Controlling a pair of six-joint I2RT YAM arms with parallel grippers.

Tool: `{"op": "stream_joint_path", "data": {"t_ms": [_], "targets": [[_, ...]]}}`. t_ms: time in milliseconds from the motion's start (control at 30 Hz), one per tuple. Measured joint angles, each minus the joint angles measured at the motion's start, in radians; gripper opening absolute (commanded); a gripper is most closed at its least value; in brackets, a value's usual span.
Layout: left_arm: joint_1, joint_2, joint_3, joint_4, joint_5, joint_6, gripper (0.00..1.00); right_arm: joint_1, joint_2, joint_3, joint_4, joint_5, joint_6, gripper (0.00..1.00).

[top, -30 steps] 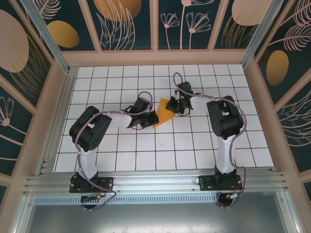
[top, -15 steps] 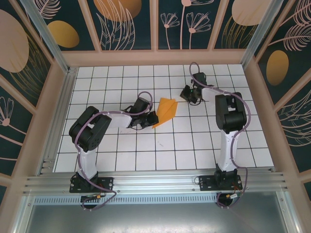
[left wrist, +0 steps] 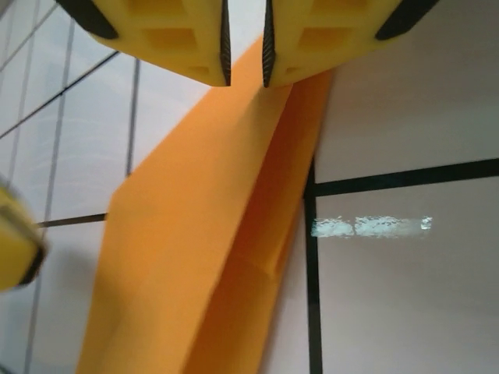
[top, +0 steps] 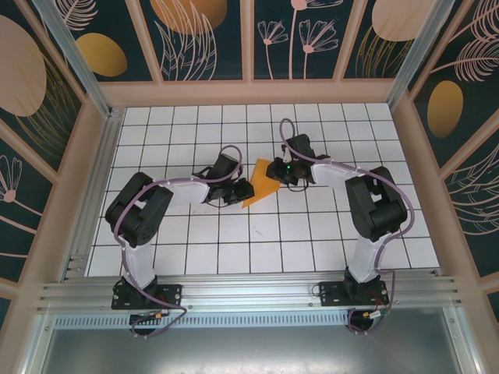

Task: Fold a paper plane with a square sheet of paper (pick it up from the middle)
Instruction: Fourth fold the wing at the center of the table, then turn over the paper at the center of the table.

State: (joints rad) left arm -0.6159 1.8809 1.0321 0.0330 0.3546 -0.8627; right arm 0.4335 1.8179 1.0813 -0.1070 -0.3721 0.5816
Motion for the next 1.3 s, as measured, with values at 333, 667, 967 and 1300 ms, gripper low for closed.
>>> {"op": "stream_joint_path", "data": {"t_ms": [333, 667, 967, 1300], "targets": [[0.041, -0.112, -0.031, 0.008, -0.05, -0.006, 0.38, -0.023, -0.051, -0.052, 0.084, -0.014, 0.013, 0.54], [0.042, -0.056, -0.042, 0.023, -0.05, -0.006, 0.37, -0.043, 0.091, -0.034, 0.172, -0.111, 0.039, 0.51], [0.042, -0.027, -0.041, 0.021, -0.063, -0.006, 0.38, -0.047, 0.138, 0.002, 0.189, -0.144, 0.087, 0.44], [0.058, -0.034, -0.041, -0.009, -0.115, -0.016, 0.47, -0.047, 0.193, 0.035, 0.246, -0.196, 0.139, 0.29]]}}
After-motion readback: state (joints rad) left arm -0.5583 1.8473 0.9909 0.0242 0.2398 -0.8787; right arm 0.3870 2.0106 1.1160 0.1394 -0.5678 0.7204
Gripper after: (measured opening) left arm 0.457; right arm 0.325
